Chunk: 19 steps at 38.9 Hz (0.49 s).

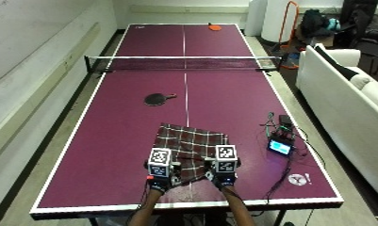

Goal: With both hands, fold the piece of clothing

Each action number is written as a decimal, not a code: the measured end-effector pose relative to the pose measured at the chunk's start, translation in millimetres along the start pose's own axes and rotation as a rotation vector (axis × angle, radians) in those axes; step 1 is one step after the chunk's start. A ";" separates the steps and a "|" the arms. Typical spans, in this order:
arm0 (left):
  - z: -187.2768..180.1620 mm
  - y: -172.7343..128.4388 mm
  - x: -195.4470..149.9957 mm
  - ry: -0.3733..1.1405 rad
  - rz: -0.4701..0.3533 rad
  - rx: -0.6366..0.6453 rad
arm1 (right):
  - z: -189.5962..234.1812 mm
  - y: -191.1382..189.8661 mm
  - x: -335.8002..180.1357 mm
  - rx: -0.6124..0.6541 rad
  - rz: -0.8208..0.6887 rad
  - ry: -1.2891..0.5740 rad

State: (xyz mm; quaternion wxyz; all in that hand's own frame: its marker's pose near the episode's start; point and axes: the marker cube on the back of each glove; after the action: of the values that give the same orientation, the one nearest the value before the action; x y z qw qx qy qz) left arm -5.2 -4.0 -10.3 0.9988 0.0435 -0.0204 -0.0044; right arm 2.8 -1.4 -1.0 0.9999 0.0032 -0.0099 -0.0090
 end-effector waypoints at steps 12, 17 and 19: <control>12.7 6.1 9.1 0.028 0.017 -0.097 | -5.2 8.1 7.6 -0.031 -0.001 0.010; 12.8 5.9 7.5 0.011 0.013 -0.077 | -1.8 6.8 10.1 -0.046 -0.019 0.000; 15.6 5.3 6.7 0.011 0.016 -0.067 | -3.8 9.6 12.0 -0.054 -0.024 0.001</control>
State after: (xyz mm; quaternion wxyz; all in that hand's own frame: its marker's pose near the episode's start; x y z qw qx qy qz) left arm 0.9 -0.2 5.9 0.9998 0.0098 -0.0152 0.0029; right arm 15.1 8.0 -4.5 0.9995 -0.0237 -0.0093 -0.0210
